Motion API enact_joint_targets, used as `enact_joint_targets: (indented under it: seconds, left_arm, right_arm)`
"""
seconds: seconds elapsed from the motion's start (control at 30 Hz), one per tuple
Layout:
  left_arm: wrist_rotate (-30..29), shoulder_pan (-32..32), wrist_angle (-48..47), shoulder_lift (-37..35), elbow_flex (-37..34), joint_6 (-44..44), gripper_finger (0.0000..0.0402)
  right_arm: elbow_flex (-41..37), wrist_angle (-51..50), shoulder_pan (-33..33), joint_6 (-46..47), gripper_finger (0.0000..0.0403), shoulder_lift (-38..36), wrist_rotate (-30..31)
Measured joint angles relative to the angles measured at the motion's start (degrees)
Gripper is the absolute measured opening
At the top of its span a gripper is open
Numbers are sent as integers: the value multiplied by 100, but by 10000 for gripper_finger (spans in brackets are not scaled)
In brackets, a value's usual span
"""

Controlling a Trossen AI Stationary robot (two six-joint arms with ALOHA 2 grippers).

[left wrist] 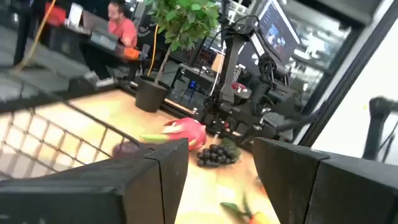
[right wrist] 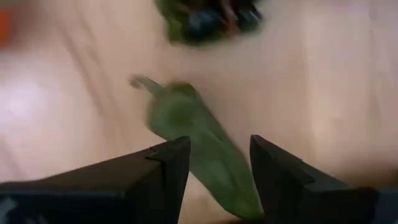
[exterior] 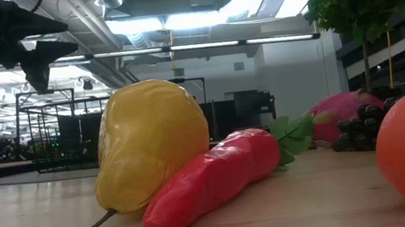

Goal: Build produce basket
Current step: Put the yellow starfruit into the black wire basket

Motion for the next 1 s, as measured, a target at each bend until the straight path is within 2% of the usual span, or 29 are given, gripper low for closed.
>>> enact_joint_targets:
  seconds: [0.1, 0.23, 0.33, 0.43, 0.53, 0.67, 0.8, 0.9, 1.0]
  left_arm:
    - [113, -4, 604, 266, -7, -52, 170]
    - [1022, -20, 1822, 775, -4, 467, 170]
    - [1124, -123, 2193, 1416, 106, 475, 170]
    - [1024, -251, 2204, 2183, 569, 489, 170]
    - [1009, -416, 2168, 3278, 1263, 774, 170]
    - [1010, -591, 2134, 4863, 2287, 1612, 169]
    - [957, -610, 2069, 6116, 3163, 2640, 169]
    - [740, -608, 1625, 6858, 3640, 3264, 169]
    - [262, -586, 729, 7447, 4044, 3693, 170]
  right_arm:
    - [0, 428, -15, -352, 156, -6, 2]
    - [0, 807, -13, -798, 156, -6, 2]
    - [0, 888, -15, -855, 156, -6, 2]
    - [0, 885, -13, -855, 156, -6, 2]
    - [0, 885, -13, -852, 156, -6, 2]
    - [0, 885, -13, -852, 156, -6, 2]
    - [0, 883, -13, -852, 156, -6, 2]
    - [0, 880, -13, -822, 156, -6, 0]
    - [0, 880, -13, -820, 156, -6, 0]
